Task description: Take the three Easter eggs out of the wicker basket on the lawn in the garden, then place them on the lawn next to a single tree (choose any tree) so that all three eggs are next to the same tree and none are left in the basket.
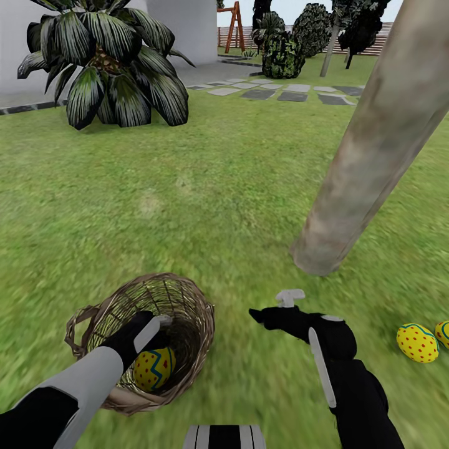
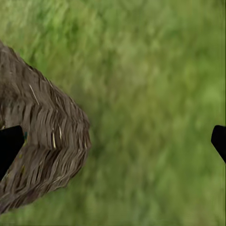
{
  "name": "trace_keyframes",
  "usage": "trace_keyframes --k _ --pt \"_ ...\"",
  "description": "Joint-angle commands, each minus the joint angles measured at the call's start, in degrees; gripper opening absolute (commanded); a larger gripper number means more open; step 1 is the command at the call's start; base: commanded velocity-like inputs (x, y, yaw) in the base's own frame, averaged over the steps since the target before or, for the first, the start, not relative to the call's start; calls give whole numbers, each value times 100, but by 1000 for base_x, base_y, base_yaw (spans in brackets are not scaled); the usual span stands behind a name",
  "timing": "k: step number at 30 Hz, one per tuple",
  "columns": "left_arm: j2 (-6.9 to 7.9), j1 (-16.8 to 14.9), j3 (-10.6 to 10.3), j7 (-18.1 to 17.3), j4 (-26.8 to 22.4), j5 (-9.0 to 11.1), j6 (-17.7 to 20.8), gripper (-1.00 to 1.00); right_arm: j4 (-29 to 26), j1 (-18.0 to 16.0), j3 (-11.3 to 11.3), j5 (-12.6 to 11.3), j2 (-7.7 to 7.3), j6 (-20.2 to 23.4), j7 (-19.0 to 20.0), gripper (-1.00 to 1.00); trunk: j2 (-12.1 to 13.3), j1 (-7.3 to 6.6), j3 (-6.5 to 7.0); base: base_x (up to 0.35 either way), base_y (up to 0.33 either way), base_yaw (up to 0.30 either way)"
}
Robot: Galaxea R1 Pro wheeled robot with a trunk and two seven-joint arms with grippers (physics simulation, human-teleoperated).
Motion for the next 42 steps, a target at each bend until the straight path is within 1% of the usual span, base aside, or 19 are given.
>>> trace_keyframes --k 1,5,8,10,13,18,23,30,42 --pt "6 -2 -43 45 -12 61 17 100 -7 -1 -218 53 0 -62 360 100 -2 -1 -4 0 0 0" --pt "6 1 -44 45 -14 61 17 100 -7 1 -735 49 -13 -147 992 100 -2 -1 -4 0 0 0" --pt "6 4 -46 45 -14 61 17 100 -7 2 -1050 47 -25 -176 1411 100 -2 -1 -4 0 0 0" --pt "6 4 -45 45 -15 61 17 100 -7 2 -1180 46 -32 -184 1600 100 -2 -1 -4 0 0 0" --pt "6 5 -44 45 -16 61 17 100 -7 3 -1293 45 -38 -187 1764 100 -2 -1 -4 0 0 0" --pt "6 6 -43 45 -17 61 17 100 -7 3 -1392 50 -43 -183 1901 100 -2 -1 -4 0 0 -5" --pt "6 6 -44 45 -17 61 17 100 -7 3 -1411 52 -43 -171 1927 100 -2 -1 -4 0 0 -42" --pt "6 6 -47 45 -17 61 17 100 -7 3 -1419 53 -44 -158 1939 100 -11 17 -160 0 0 -15" --pt "11 2 -12 38 -21 61 25 100 -7 3 -1420 53 -44 -154 1937 100 -11 17 -160 0 0 -2"
